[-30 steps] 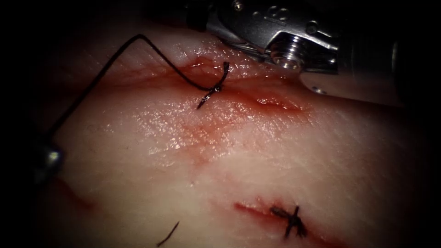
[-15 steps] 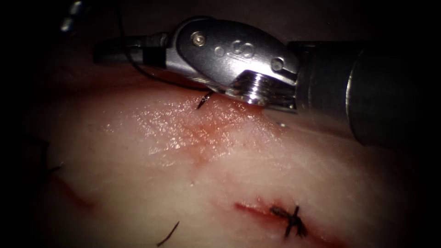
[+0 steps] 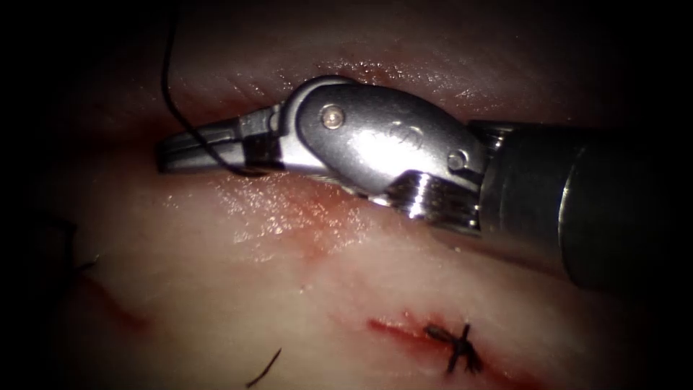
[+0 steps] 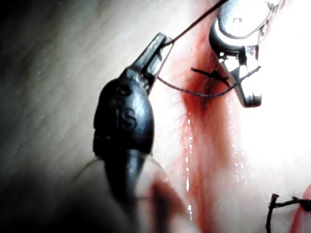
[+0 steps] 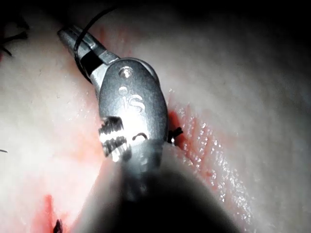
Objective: Wound Closure
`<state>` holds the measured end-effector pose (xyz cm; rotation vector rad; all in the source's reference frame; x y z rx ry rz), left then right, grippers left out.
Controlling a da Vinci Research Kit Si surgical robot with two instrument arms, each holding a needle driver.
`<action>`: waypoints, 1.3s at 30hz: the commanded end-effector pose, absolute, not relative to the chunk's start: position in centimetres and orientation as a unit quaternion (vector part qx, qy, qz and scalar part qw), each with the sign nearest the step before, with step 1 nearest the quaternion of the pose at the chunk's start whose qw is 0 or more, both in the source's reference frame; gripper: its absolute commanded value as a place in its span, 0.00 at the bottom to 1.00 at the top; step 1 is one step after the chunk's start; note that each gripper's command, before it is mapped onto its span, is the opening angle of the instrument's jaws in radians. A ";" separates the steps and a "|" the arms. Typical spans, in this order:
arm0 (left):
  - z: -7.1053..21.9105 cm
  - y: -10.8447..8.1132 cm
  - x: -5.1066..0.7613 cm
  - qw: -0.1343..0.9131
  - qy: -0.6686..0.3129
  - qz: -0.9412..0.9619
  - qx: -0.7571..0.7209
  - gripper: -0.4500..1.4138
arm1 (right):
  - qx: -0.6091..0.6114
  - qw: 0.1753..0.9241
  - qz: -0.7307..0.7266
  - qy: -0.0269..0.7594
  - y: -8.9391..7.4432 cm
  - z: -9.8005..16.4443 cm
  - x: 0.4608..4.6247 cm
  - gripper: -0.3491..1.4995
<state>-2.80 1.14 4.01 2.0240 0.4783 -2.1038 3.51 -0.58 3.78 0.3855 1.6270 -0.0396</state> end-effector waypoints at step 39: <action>5.2 0.2 -3.16 0.037 0.111 -0.634 0.764 0.00 | 0.051 0.578 0.238 0.779 -0.1 3.7 2.77 0.00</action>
